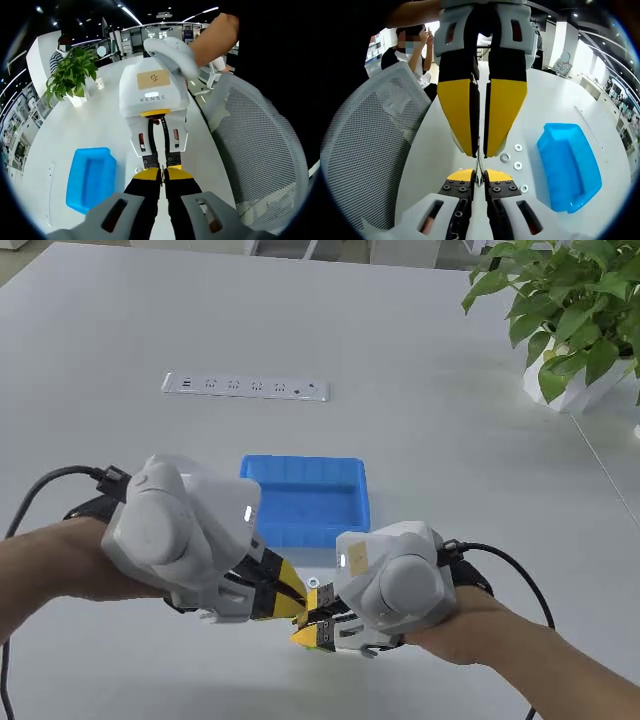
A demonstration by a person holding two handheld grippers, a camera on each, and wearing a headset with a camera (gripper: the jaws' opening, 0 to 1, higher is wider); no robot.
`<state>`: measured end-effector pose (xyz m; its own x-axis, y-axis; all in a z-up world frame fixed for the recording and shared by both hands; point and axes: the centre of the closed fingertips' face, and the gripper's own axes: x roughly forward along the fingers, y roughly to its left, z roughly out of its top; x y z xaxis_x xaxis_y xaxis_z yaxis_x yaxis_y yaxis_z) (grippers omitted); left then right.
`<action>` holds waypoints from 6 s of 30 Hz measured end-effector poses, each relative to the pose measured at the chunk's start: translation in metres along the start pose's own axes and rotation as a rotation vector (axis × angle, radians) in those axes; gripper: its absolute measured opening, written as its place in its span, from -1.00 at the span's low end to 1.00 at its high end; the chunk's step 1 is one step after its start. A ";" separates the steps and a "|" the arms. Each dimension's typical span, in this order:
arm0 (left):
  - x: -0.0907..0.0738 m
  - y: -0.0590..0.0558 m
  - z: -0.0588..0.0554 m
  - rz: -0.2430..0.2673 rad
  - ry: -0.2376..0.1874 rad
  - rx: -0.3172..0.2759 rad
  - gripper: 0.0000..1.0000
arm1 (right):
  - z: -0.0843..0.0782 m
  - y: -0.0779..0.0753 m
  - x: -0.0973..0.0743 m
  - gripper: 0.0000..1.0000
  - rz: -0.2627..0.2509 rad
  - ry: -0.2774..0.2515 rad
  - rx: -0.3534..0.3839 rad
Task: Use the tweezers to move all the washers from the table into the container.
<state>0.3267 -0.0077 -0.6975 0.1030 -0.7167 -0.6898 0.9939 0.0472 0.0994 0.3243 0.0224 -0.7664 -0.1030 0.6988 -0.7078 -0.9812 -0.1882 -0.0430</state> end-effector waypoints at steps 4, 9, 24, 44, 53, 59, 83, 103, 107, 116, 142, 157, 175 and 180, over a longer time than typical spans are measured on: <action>0.001 -0.001 -0.001 -0.005 0.003 0.002 -0.89 | 0.000 0.000 0.000 -0.81 0.000 0.001 -0.001; 0.001 -0.002 -0.002 -0.011 -0.003 -0.005 -0.90 | 0.000 -0.001 0.000 -0.78 -0.005 0.001 -0.003; -0.004 0.007 -0.002 0.010 -0.003 -0.004 -0.91 | -0.006 -0.006 -0.007 -0.50 -0.034 0.028 -0.004; -0.009 0.021 -0.002 0.021 -0.004 -0.008 -0.91 | -0.035 -0.025 -0.047 -0.05 -0.180 -0.002 0.175; -0.009 0.029 -0.005 0.024 -0.008 -0.019 -0.91 | -0.047 -0.029 -0.059 0.16 -0.232 -0.014 0.243; -0.006 0.030 -0.008 0.020 0.000 -0.020 -0.91 | -0.052 -0.026 -0.062 0.17 -0.244 -0.011 0.260; -0.003 0.036 -0.008 -0.009 -0.010 -0.048 -0.91 | -0.046 -0.030 -0.056 0.09 -0.232 -0.016 0.236; -0.005 0.039 -0.012 -0.019 -0.019 -0.076 -0.91 | -0.016 -0.034 -0.010 -0.36 -0.119 -0.030 0.126; -0.004 0.038 -0.011 -0.020 -0.021 -0.078 -0.91 | -0.014 -0.036 -0.004 -0.43 -0.108 -0.026 0.114; -0.003 0.036 -0.009 -0.020 -0.026 -0.081 -0.91 | -0.006 -0.039 0.002 -0.60 -0.094 -0.033 0.103; 0.000 0.037 -0.008 -0.022 -0.025 -0.079 -0.90 | -0.010 -0.039 0.005 -0.83 -0.092 0.010 0.147; 0.002 0.036 -0.009 -0.025 -0.008 -0.055 -0.90 | -0.011 -0.038 0.004 -0.87 -0.095 0.010 0.146; 0.001 0.037 -0.010 -0.011 -0.007 -0.051 -0.82 | -0.011 -0.038 0.004 -0.87 -0.092 0.011 0.148; -0.002 0.039 -0.006 0.003 -0.034 -0.072 -0.71 | -0.012 -0.037 0.004 -0.87 -0.092 0.015 0.145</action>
<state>0.3651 0.0003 -0.6967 0.1054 -0.7393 -0.6651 0.9940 0.0983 0.0483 0.3624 0.0239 -0.7755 -0.0102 0.6977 -0.7163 -0.9997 -0.0217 -0.0070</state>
